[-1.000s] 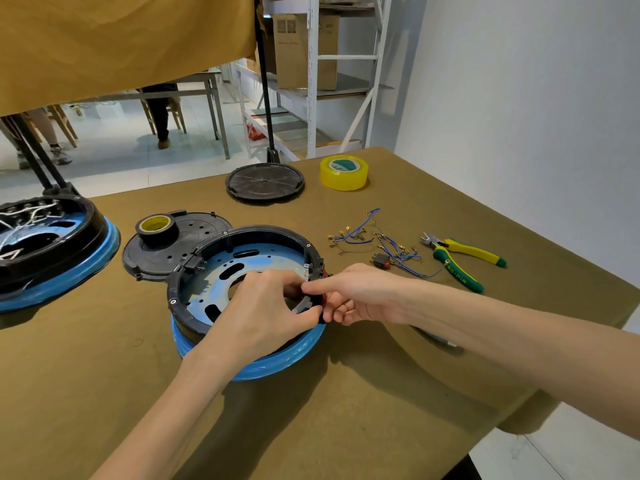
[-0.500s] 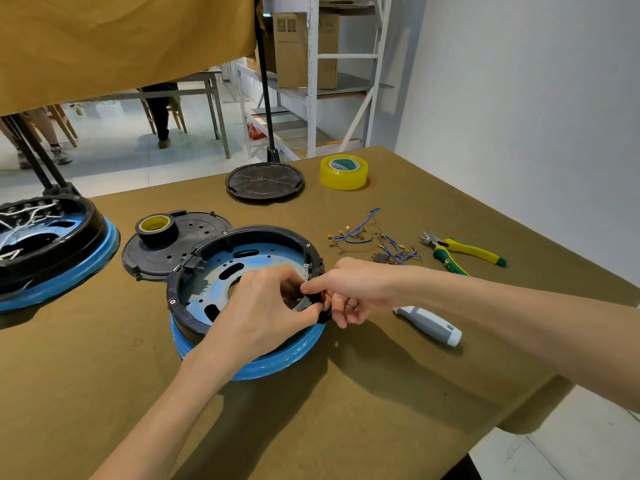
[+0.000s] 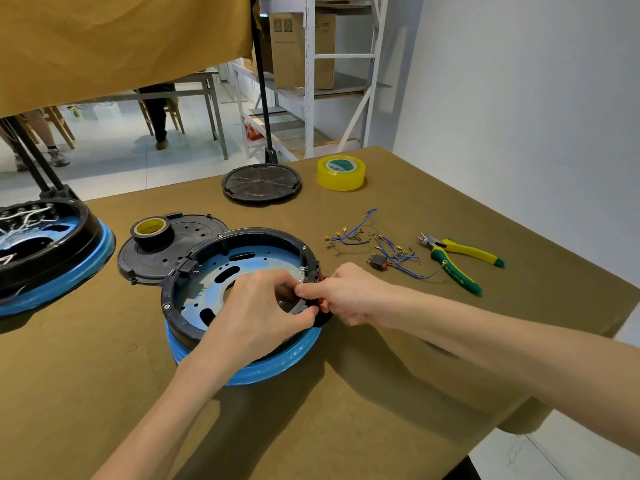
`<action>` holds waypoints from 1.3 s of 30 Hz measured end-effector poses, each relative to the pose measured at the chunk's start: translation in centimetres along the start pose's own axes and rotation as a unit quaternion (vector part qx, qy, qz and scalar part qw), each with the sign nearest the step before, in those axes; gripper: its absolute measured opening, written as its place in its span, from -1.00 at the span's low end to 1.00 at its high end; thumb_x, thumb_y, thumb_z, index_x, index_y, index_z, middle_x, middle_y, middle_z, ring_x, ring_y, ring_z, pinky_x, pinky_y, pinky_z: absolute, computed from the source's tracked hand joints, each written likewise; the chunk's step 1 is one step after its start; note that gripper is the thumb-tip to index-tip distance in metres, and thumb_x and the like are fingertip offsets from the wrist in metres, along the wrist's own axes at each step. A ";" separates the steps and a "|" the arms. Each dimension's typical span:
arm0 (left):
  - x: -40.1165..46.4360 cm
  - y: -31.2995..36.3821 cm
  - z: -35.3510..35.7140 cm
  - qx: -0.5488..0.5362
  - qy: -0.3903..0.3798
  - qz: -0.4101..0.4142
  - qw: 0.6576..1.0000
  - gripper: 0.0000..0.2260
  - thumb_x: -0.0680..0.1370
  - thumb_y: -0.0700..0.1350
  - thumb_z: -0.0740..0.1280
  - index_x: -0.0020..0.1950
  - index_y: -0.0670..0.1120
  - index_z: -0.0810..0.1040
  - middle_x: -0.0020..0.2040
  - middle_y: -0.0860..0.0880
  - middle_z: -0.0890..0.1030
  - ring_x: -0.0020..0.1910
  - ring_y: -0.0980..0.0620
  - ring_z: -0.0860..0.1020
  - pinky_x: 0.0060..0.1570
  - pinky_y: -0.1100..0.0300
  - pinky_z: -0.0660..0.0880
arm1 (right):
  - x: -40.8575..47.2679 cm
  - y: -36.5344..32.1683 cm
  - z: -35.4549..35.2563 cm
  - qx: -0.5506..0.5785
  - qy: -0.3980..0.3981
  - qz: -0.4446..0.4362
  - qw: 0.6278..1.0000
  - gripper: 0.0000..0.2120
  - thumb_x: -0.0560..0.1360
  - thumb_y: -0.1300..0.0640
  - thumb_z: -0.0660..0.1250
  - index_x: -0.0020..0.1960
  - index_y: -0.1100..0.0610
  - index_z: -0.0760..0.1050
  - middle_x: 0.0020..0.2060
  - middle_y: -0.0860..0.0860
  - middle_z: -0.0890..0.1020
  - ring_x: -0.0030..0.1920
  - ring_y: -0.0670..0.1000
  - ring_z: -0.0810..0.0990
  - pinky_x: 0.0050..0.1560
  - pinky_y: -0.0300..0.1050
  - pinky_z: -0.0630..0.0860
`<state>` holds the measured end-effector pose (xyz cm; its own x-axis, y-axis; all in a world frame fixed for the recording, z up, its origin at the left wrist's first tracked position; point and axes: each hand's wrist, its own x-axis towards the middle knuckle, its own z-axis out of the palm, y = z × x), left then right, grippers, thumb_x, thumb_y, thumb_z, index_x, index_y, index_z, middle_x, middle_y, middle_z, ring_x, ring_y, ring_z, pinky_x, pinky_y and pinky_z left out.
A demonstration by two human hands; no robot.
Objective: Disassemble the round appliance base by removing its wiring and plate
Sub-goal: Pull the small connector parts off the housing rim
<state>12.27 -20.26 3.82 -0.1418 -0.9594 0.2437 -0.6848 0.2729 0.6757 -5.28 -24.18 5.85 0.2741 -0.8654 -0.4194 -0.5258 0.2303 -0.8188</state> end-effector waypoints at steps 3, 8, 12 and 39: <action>0.0 0.1 0.0 0.005 0.000 0.000 1.000 -0.75 0.39 0.19 0.48 -0.04 0.09 0.68 -0.24 0.17 0.68 -0.18 0.22 0.65 -0.18 0.17 0.65 | -0.1 0.1 -0.4 -0.010 -0.005 0.004 1.000 -0.57 0.53 -0.14 0.45 -0.33 0.12 0.44 -0.61 -0.07 0.31 -0.61 -0.05 0.19 -0.56 -0.25 0.11; 0.0 0.2 0.0 0.004 -0.013 -0.012 1.000 -0.79 0.43 0.14 0.52 -0.02 0.08 0.69 -0.22 0.17 0.70 -0.15 0.23 0.66 -0.13 0.14 0.66 | 0.2 0.0 -1.5 -0.067 -0.075 0.018 0.995 -0.48 0.50 -0.32 0.39 -0.27 0.14 0.49 -0.55 -0.01 0.45 -0.57 -0.05 0.31 -0.55 -0.25 0.21; -0.1 0.2 0.0 -0.013 -0.014 -0.016 1.000 -0.80 0.43 0.11 0.53 -0.03 0.07 0.67 -0.21 0.15 0.70 -0.15 0.20 0.67 -0.13 0.09 0.66 | 0.5 -0.2 -1.7 -0.059 -0.115 0.017 0.991 -0.45 0.54 -0.32 0.34 -0.09 0.22 0.56 -0.46 0.05 0.58 -0.52 -0.07 0.42 -0.50 -0.26 0.34; -0.1 0.0 -0.1 -0.005 -0.029 -0.007 1.000 -0.74 0.45 0.14 0.52 0.06 0.08 0.68 -0.15 0.20 0.69 -0.10 0.27 0.64 -0.06 0.21 0.65 | -0.5 3.0 -2.6 0.094 -0.087 -0.023 0.992 -0.64 0.54 -0.14 0.39 -0.29 0.10 0.56 -0.48 0.07 0.51 -0.51 -0.04 0.38 -0.47 -0.26 0.33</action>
<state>12.32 -20.19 3.85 -0.1738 -0.9657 0.1932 -0.6806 0.2595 0.6851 -9.08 -24.20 4.57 0.4381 -0.7910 -0.4271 -0.3547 0.2844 -0.8907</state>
